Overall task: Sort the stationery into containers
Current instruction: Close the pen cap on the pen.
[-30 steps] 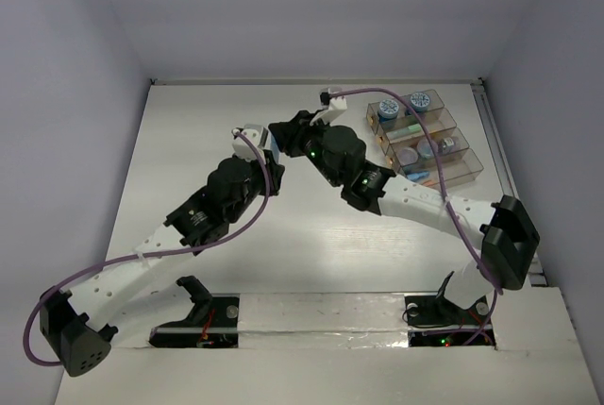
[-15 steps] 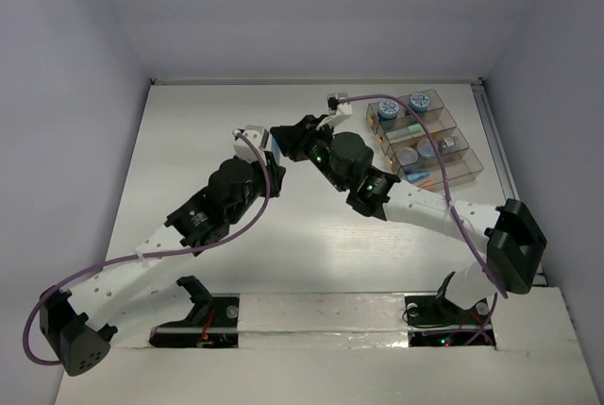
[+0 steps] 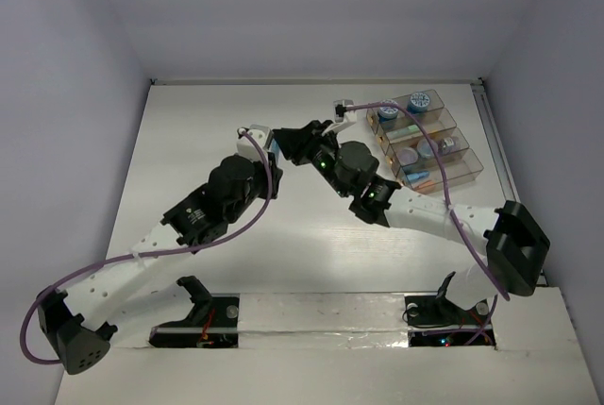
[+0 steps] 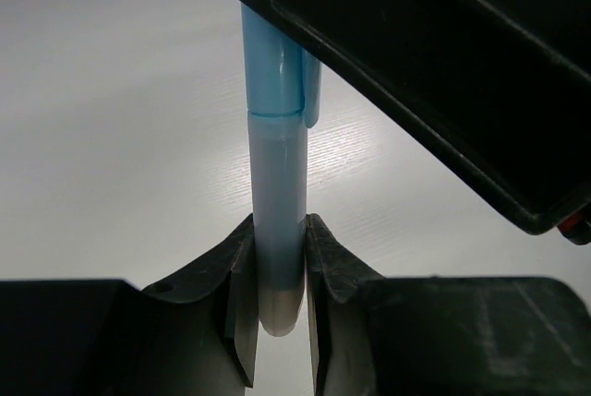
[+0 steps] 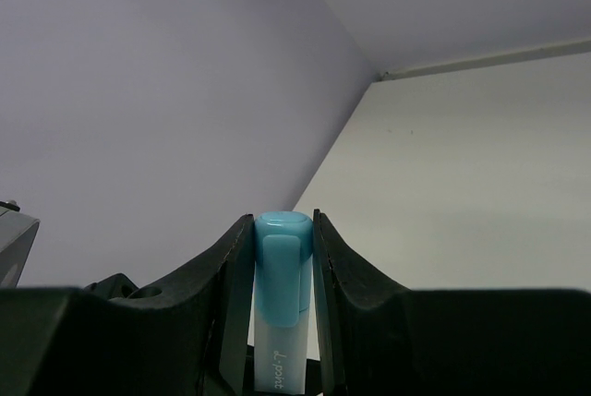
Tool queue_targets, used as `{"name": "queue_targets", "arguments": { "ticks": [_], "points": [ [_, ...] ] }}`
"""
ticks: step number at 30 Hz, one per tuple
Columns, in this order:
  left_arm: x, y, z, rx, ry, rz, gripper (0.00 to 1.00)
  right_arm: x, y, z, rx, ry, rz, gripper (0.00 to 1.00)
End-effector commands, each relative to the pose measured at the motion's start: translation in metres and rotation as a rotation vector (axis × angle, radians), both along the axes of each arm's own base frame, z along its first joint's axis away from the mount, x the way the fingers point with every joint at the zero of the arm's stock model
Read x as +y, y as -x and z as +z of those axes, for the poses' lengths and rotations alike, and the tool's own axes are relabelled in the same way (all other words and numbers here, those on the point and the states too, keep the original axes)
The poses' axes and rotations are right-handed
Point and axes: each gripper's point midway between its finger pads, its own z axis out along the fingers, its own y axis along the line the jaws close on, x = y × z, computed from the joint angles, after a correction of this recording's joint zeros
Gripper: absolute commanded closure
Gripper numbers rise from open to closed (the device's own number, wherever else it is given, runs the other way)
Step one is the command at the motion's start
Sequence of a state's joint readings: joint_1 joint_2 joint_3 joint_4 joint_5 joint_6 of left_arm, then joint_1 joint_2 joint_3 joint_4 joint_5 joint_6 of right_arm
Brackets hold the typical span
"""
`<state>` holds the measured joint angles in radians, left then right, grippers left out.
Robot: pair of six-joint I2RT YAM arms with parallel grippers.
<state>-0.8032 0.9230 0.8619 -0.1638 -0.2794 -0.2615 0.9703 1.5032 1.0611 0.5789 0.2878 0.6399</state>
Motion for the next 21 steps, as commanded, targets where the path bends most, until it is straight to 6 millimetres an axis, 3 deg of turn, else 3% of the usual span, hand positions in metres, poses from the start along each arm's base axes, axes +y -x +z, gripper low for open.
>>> {"name": "queue_targets", "arguments": {
  "ticks": [1,11,17,21],
  "points": [
    [0.008,-0.025,0.121,-0.294,0.215,0.106,1.0,0.032,0.053,-0.073,0.116,0.168,0.206,1.0],
    [0.0,-0.03,0.138,-0.325,0.199,0.075,1.0,0.051,0.08,-0.125,0.194,0.231,0.286,1.0],
    [0.005,-0.028,0.15,-0.357,0.196,0.082,1.0,0.044,0.083,-0.151,0.245,0.249,0.272,1.0],
    [0.005,-0.024,0.139,-0.329,0.211,0.075,1.0,0.038,0.077,-0.139,0.229,0.232,0.227,1.0]
  ]
}}
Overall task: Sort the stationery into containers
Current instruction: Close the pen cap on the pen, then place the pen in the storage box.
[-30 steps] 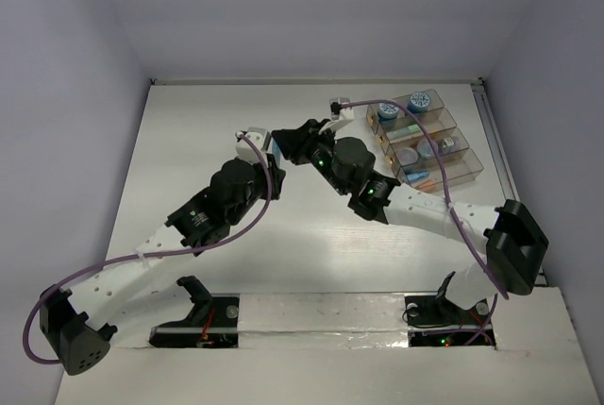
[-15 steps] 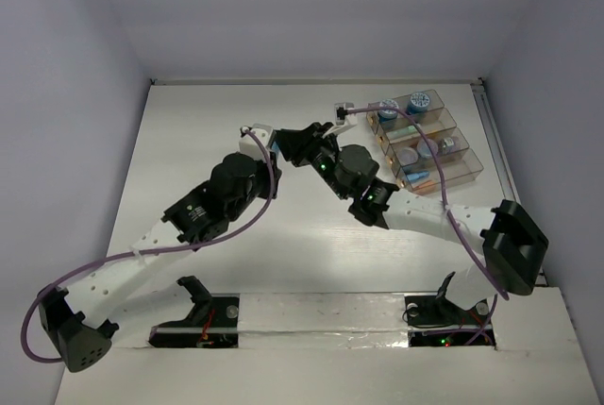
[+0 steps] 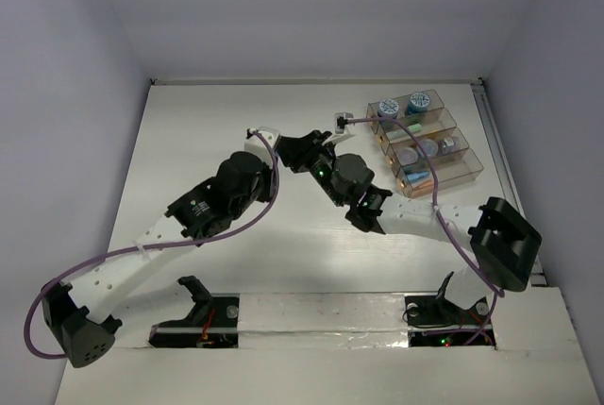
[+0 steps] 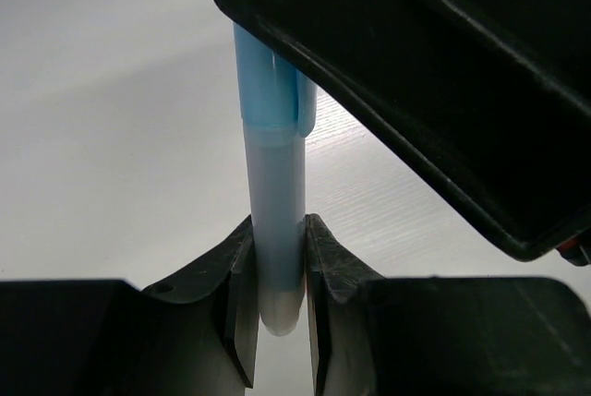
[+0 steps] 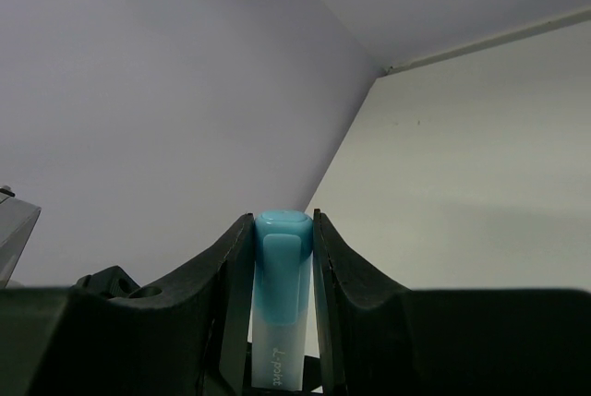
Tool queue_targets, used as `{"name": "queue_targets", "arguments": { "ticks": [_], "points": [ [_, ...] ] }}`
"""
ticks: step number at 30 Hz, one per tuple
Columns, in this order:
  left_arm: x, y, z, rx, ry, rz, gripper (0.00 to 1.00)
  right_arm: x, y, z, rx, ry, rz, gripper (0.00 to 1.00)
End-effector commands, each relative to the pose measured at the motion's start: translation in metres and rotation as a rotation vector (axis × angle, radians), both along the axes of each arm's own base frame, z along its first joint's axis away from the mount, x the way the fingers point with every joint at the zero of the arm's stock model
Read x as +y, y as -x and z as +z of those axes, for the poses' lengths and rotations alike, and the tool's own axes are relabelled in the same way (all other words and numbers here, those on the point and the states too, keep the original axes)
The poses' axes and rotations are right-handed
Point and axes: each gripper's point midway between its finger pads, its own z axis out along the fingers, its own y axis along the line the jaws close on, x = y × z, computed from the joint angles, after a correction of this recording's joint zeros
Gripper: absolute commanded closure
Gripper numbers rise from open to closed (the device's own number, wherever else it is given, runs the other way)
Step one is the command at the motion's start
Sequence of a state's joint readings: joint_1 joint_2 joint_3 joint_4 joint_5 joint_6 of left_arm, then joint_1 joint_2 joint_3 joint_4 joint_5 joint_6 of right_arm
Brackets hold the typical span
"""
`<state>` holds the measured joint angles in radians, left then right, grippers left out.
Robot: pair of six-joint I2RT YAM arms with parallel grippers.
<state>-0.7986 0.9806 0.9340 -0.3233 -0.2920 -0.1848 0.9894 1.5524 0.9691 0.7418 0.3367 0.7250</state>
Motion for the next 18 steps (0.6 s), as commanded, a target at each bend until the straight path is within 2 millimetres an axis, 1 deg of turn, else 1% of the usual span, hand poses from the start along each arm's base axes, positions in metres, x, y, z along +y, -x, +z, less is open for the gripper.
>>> {"name": "queue_targets", "arguments": {
  "ticks": [1,2,4,5,6,7,8,9,10,11,12,13,14,15,16,17,18],
  "points": [
    [-0.008,-0.025,0.148,-0.384,0.379,0.065,1.0,0.034,0.075,-0.109,0.171,0.305,0.255,1.0],
    [-0.01,-0.023,0.144,-0.367,0.392,0.059,1.0,0.034,0.074,-0.104,0.164,0.297,0.251,1.0],
    [-0.011,-0.017,0.137,-0.342,0.409,0.041,1.0,0.031,0.063,-0.09,0.158,0.267,0.231,1.0],
    [-0.015,-0.013,0.127,-0.305,0.411,0.012,1.0,0.03,0.059,-0.085,0.159,0.251,0.226,1.0],
    [-0.017,-0.01,0.122,-0.289,0.418,0.001,1.0,0.025,0.047,-0.078,0.157,0.222,0.206,1.0],
    [-0.016,-0.005,0.112,-0.271,0.421,-0.008,0.97,0.025,0.041,-0.069,0.149,0.2,0.201,1.0],
    [-0.017,-0.001,0.106,-0.252,0.426,-0.023,0.92,0.023,0.034,-0.064,0.146,0.186,0.186,1.0],
    [-0.016,0.004,0.104,-0.245,0.447,-0.029,0.81,0.015,0.019,-0.058,0.142,0.166,0.152,1.0],
    [-0.015,0.007,0.098,-0.231,0.449,-0.033,0.77,0.013,0.008,-0.047,0.129,0.147,0.129,1.0],
    [-0.015,0.009,0.087,-0.211,0.442,-0.036,0.72,0.011,-0.002,-0.047,0.131,0.147,0.113,1.0],
    [-0.013,0.012,0.078,-0.188,0.427,-0.036,0.62,0.007,-0.012,-0.044,0.139,0.135,0.097,1.0],
    [-0.011,0.017,0.073,-0.181,0.427,-0.044,0.57,-0.005,-0.031,-0.035,0.134,0.114,0.058,1.0],
    [-0.01,0.021,0.069,-0.169,0.42,-0.055,0.47,-0.01,-0.041,-0.035,0.137,0.107,0.037,1.0],
    [-0.007,0.026,0.071,-0.178,0.428,-0.063,0.35,-0.016,-0.05,-0.034,0.144,0.103,0.014,1.0],
    [-0.005,0.028,0.07,-0.181,0.423,-0.069,0.22,-0.023,-0.06,-0.032,0.146,0.098,-0.011,1.0],
    [-0.002,0.031,0.063,-0.17,0.409,-0.069,0.03,-0.036,-0.074,-0.029,0.144,0.087,-0.051,1.0],
    [0.002,0.035,0.066,-0.181,0.416,-0.069,0.01,-0.042,-0.082,-0.03,0.153,0.085,-0.069,1.0]
  ]
}}
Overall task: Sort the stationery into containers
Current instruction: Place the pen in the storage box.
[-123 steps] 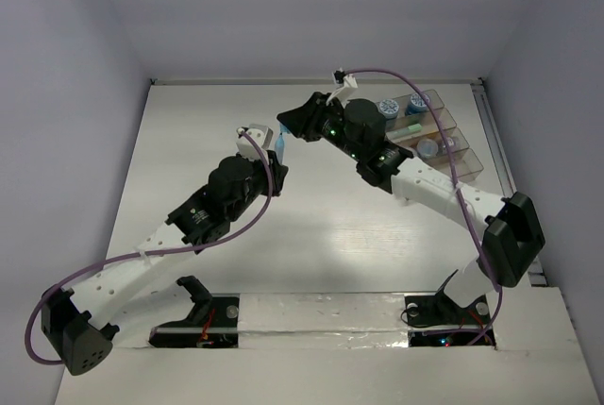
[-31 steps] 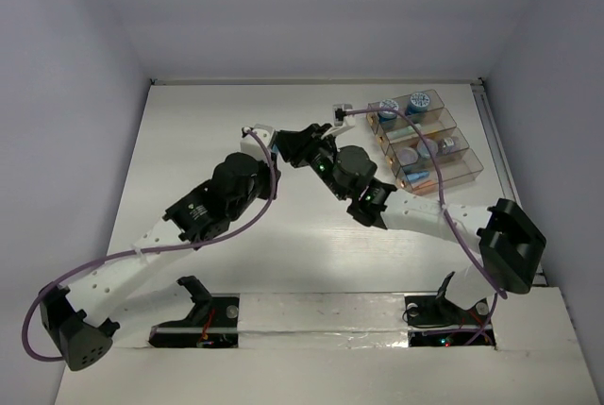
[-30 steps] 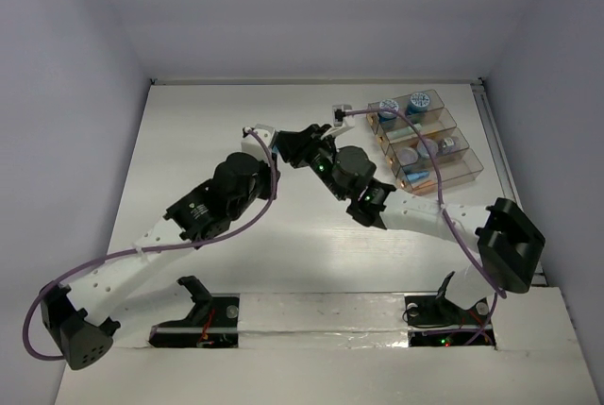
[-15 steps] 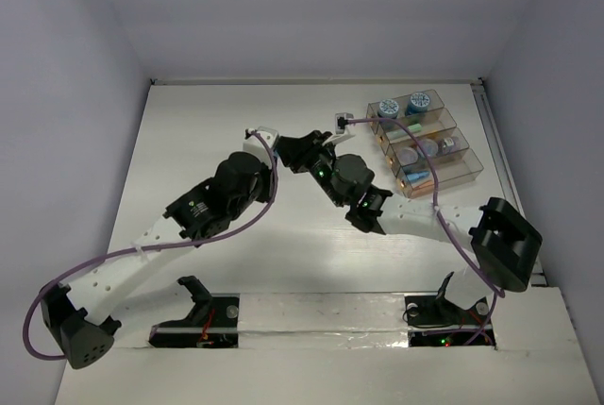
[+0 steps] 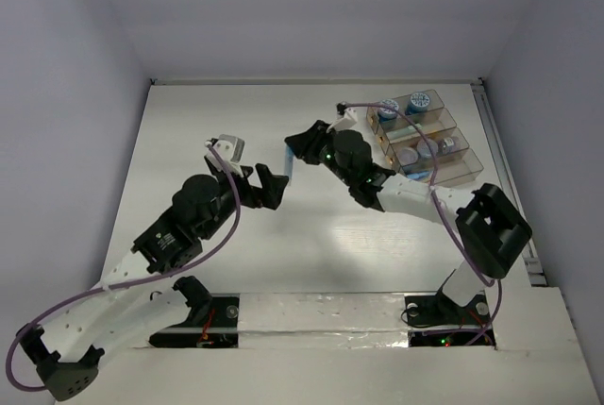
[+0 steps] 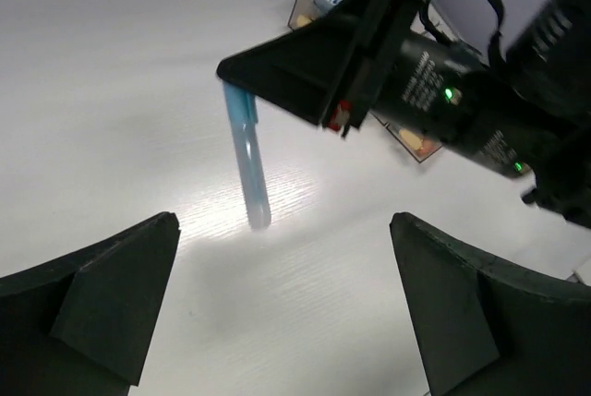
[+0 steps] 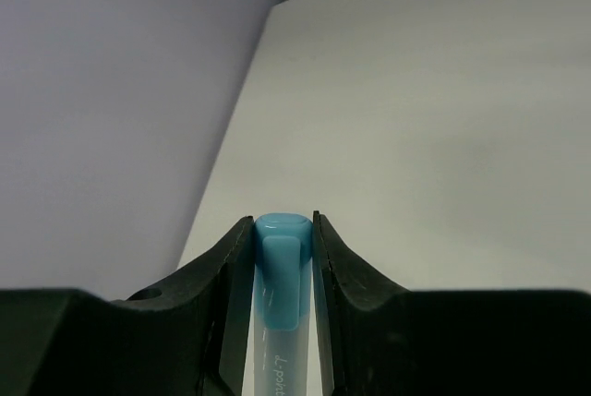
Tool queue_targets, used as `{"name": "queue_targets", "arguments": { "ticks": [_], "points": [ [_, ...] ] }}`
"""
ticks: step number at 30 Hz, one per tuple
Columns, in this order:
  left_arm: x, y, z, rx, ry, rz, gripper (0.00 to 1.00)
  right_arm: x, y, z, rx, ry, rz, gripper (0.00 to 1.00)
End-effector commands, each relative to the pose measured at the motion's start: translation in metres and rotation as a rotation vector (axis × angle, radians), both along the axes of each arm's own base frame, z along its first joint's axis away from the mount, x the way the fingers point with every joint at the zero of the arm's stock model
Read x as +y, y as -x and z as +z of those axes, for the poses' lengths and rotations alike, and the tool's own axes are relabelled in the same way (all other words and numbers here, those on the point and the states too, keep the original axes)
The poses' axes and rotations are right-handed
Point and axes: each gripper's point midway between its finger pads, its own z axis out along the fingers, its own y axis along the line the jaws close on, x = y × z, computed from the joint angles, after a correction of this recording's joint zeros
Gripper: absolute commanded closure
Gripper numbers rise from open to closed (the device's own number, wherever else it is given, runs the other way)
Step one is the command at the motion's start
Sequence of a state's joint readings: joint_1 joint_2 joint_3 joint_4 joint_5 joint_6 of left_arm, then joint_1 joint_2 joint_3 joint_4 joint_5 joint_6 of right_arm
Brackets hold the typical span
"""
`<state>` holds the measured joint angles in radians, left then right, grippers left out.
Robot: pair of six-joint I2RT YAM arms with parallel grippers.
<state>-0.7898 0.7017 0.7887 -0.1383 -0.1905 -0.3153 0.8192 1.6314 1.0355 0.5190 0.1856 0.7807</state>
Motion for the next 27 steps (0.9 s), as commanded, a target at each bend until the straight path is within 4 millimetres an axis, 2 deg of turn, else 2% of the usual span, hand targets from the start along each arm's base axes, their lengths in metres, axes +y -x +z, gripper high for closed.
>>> {"name": "queue_targets", "arguments": {
  "ticks": [1,3,5,8,10,12,13,15,16,18,19,21,25,26,27],
  "points": [
    [0.005,0.007,0.011,-0.046,0.051,-0.013,0.01,-0.023,-0.032,0.032,-0.027,-0.055,-0.07,1.0],
    [0.013,0.008,0.008,-0.043,0.041,0.016,0.01,-0.038,-0.044,0.031,-0.025,-0.047,-0.11,1.0],
    [0.019,0.009,0.011,-0.058,0.042,0.035,0.01,-0.048,-0.051,0.027,-0.022,-0.031,-0.137,1.0],
    [0.024,0.01,0.017,-0.083,0.041,0.043,0.01,-0.073,-0.064,0.019,-0.009,-0.004,-0.198,1.0],
    [0.025,0.01,0.018,-0.086,0.027,0.045,0.01,-0.104,-0.077,0.006,0.01,0.027,-0.263,1.0],
    [0.026,0.01,0.021,-0.092,0.011,0.046,0.01,-0.131,-0.085,0.002,0.014,0.051,-0.316,1.0],
    [0.026,0.01,0.023,-0.097,0.01,0.045,0.01,-0.16,-0.095,-0.008,0.03,0.072,-0.38,1.0],
    [0.026,0.011,0.024,-0.107,0.003,0.036,0.01,-0.194,-0.101,-0.01,0.033,0.092,-0.444,1.0],
    [0.025,0.011,0.025,-0.111,0.006,0.026,0.01,-0.228,-0.109,-0.012,0.038,0.099,-0.515,1.0],
    [0.022,0.012,0.024,-0.121,0.013,0.009,0.01,-0.263,-0.11,-0.019,0.061,0.1,-0.576,1.0],
    [0.021,0.013,0.022,-0.121,0.014,0.003,0.01,-0.293,-0.116,-0.021,0.068,0.089,-0.622,1.0],
    [0.018,0.014,0.02,-0.117,0.023,-0.012,0.01,-0.32,-0.118,-0.029,0.101,0.082,-0.665,1.0],
    [0.014,0.016,0.013,-0.098,0.01,-0.037,0.01,-0.375,-0.131,-0.034,0.118,0.064,-0.771,1.0],
    [0.014,0.017,0.013,-0.099,0.009,-0.038,0.01,-0.375,-0.132,-0.039,0.129,0.063,-0.772,1.0],
    [0.014,0.016,0.012,-0.097,0.006,-0.036,0.01,-0.386,-0.134,-0.041,0.135,0.062,-0.801,1.0]
  ]
}}
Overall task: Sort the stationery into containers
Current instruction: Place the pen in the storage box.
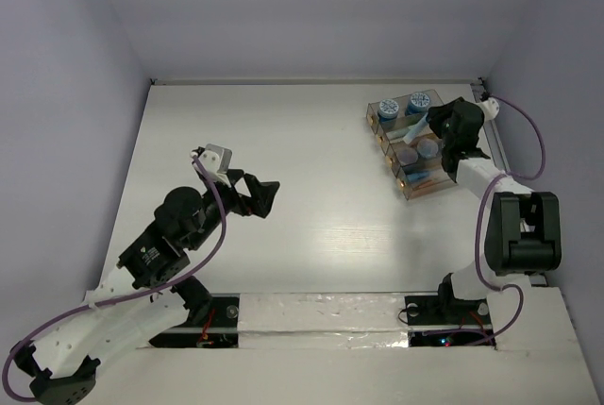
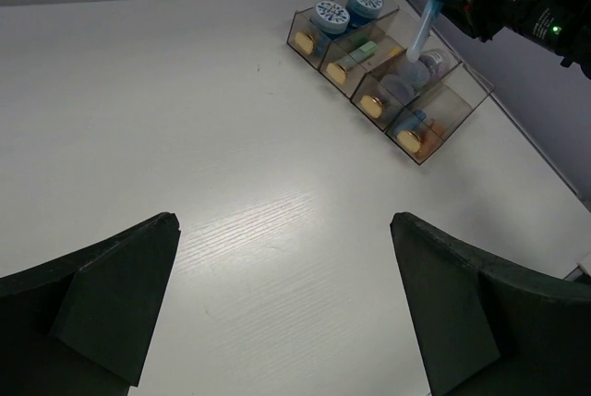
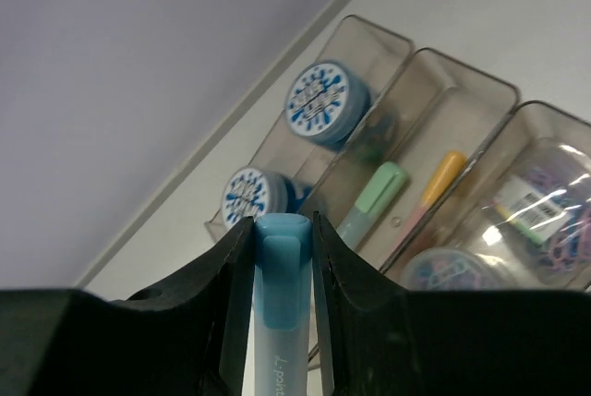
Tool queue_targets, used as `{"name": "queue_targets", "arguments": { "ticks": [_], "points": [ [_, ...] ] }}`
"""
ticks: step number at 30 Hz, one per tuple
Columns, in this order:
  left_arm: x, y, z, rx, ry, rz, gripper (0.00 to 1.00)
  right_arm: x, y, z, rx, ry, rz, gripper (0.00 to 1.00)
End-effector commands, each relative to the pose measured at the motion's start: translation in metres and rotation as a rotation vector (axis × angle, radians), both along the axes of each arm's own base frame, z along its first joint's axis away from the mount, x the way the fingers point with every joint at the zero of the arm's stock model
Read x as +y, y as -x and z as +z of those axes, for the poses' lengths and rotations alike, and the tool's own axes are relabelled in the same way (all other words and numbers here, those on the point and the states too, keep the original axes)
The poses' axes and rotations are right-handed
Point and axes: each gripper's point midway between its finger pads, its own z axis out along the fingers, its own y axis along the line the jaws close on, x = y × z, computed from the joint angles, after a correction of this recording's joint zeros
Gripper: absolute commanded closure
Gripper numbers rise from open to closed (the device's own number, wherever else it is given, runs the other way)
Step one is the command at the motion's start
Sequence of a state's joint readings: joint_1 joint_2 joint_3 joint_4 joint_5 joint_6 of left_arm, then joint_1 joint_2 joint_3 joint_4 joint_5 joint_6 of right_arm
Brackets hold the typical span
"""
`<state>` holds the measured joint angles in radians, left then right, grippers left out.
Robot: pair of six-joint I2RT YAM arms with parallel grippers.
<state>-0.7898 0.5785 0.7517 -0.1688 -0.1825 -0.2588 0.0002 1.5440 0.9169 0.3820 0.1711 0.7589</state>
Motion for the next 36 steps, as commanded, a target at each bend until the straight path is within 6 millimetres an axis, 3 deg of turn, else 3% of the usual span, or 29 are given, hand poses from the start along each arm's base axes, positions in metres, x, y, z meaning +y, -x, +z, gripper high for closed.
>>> {"name": "queue_targets", "arguments": {
  "ticks": [1,8,21,25,28,29,35,36],
  "points": [
    [-0.001,0.0,0.007,-0.033,0.015,-0.012,0.01,-0.014,-0.015,0.003,-0.019,-0.022,-0.03,1.0],
    [0.0,0.002,0.008,-0.039,0.021,-0.026,0.01,-0.04,-0.046,-0.014,0.01,-0.089,-0.106,0.97],
    [0.0,-0.003,0.007,-0.04,0.019,-0.034,0.01,-0.041,-0.062,-0.053,0.033,-0.189,-0.149,0.8],
    [0.001,-0.006,0.006,-0.038,0.017,-0.03,0.01,-0.041,-0.062,-0.054,0.023,-0.188,-0.147,0.64],
    [0.001,-0.007,0.006,-0.036,0.017,-0.034,0.01,-0.039,-0.062,-0.044,-0.006,-0.184,-0.131,0.47],
    [0.002,-0.008,0.005,-0.036,0.016,-0.03,0.01,-0.039,-0.06,-0.043,-0.009,-0.181,-0.129,0.37],
    [0.004,-0.01,0.007,-0.039,0.022,-0.025,0.01,-0.038,-0.05,-0.01,-0.069,-0.149,-0.112,0.06],
    [0.004,-0.01,0.006,-0.037,0.022,-0.026,0.01,-0.037,-0.046,-0.008,-0.075,-0.145,-0.106,0.05]
  ]
}}
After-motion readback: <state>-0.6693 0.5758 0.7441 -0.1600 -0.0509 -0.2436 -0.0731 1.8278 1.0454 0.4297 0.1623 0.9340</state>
